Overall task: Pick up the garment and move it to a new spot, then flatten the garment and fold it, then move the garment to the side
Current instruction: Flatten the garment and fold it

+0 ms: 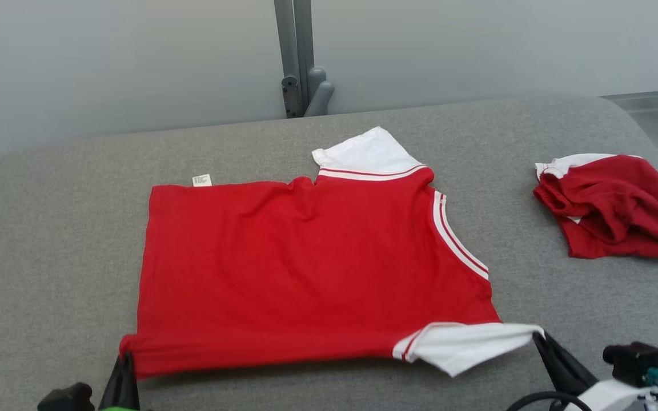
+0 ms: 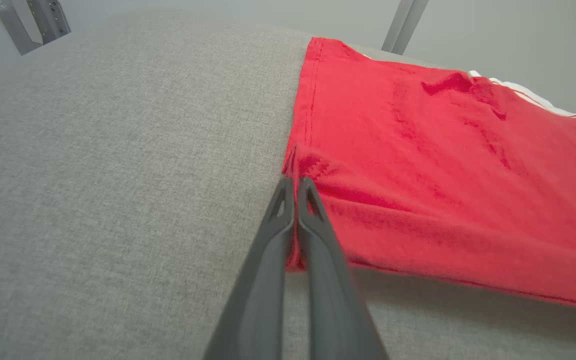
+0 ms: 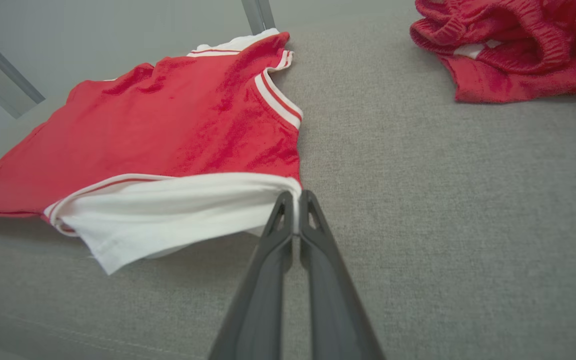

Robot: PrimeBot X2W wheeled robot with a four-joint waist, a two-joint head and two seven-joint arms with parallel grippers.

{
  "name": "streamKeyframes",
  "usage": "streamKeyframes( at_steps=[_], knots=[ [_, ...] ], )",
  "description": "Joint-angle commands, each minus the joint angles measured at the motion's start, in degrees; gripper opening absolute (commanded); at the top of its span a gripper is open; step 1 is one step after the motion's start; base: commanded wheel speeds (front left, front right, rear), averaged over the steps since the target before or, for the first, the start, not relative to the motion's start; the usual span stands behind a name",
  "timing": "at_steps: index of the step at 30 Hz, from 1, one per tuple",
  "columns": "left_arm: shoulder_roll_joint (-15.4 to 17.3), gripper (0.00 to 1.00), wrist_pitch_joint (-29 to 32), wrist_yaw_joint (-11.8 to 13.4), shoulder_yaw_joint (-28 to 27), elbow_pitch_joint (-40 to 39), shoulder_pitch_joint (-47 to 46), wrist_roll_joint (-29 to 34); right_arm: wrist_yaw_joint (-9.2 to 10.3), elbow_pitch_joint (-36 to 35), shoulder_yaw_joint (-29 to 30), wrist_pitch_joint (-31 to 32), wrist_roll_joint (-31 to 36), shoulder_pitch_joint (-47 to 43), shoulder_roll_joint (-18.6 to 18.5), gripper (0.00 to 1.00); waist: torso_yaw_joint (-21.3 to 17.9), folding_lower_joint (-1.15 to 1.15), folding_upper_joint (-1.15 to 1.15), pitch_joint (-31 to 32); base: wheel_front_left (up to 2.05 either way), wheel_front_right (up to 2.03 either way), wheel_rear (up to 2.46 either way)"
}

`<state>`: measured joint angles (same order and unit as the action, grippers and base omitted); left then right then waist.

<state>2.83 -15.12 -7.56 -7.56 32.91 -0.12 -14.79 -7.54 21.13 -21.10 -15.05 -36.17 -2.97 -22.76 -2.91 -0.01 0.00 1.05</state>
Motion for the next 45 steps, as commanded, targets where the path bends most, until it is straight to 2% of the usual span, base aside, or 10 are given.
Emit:
streamKeyframes(
  at_steps=[1,9,18,27,28,29,30,35,38,45],
  knots=[
    [0.3,0.00,0.0,0.2,0.5,-1.9,-2.5,-1.0,0.12,-1.7,0.7,-0.1,0.3,3.1,-0.6,0.00,1.3,0.01,0.00,-2.0,0.00,0.00,0.00],
    [0.3,0.00,0.0,0.2,2.0,-3.0,-9.8,-1.3,0.12,-1.0,1.8,-0.1,3.4,14.8,0.2,0.00,2.9,0.01,0.00,-7.2,0.00,0.00,0.00],
    [0.2,0.00,0.0,0.2,3.9,1.8,-19.7,0.8,0.12,8.1,0.4,-0.2,6.8,28.8,2.6,0.00,3.5,0.01,0.00,-13.9,0.00,0.00,0.00],
    [0.2,0.00,0.0,0.2,4.0,4.4,-25.2,-0.4,0.12,14.9,1.5,-0.2,9.6,35.9,4.6,0.00,3.5,0.01,0.00,-18.3,0.00,0.00,0.00],
    [0.2,0.64,0.0,0.1,4.0,4.5,-25.5,-0.6,0.12,16.2,1.5,-0.1,9.1,36.3,4.9,0.00,3.5,0.01,0.00,-18.4,0.00,0.00,0.00],
    [0.2,1.00,0.0,0.2,3.8,4.2,-25.7,-0.7,0.11,17.2,1.5,-0.2,8.8,37.0,5.1,0.43,3.5,0.01,0.00,-18.5,0.00,0.00,0.00],
    [0.2,1.00,0.0,0.1,3.8,4.0,-25.7,-0.7,0.12,17.6,1.6,-0.2,8.8,37.7,5.2,1.00,3.5,0.01,0.00,-18.6,0.00,0.00,0.00],
    [0.2,1.00,0.0,0.3,2.8,0.6,-24.0,-0.4,0.12,12.4,5.5,-0.2,10.1,36.6,5.1,1.00,3.5,0.01,0.00,-18.2,0.00,0.00,0.00],
    [0.2,1.00,0.0,1.1,1.8,-3.1,-21.4,-0.5,0.11,8.1,9.6,-0.1,11.5,32.3,6.2,1.00,3.4,0.01,0.00,-16.9,0.00,0.00,0.00],
    [0.2,1.00,0.0,2.1,1.9,-7.1,-13.6,-0.2,0.11,4.4,11.6,-0.2,13.8,21.8,8.6,1.00,2.4,0.01,0.00,-12.4,0.00,0.00,0.00]
  ],
)
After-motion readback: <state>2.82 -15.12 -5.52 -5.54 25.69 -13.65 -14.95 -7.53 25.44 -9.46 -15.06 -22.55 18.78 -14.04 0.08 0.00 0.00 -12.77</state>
